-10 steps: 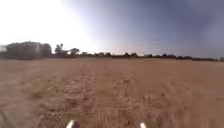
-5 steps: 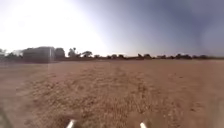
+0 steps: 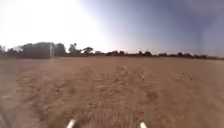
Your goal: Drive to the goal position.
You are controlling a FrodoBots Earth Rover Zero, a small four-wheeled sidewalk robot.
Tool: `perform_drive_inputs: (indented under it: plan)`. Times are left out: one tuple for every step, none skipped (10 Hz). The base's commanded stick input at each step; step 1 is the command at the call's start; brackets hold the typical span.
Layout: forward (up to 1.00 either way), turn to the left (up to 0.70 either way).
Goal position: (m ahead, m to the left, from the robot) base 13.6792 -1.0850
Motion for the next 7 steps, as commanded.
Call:
perform_drive_inputs:
  plan:
    - [1.0,0.0]
    - [1.0,0.0]
    - [1.0,0.0]
    - [1.0,0.0]
    - [1.0,-0.02]
    - [1.0,0.0]
    - [1.0,0.0]
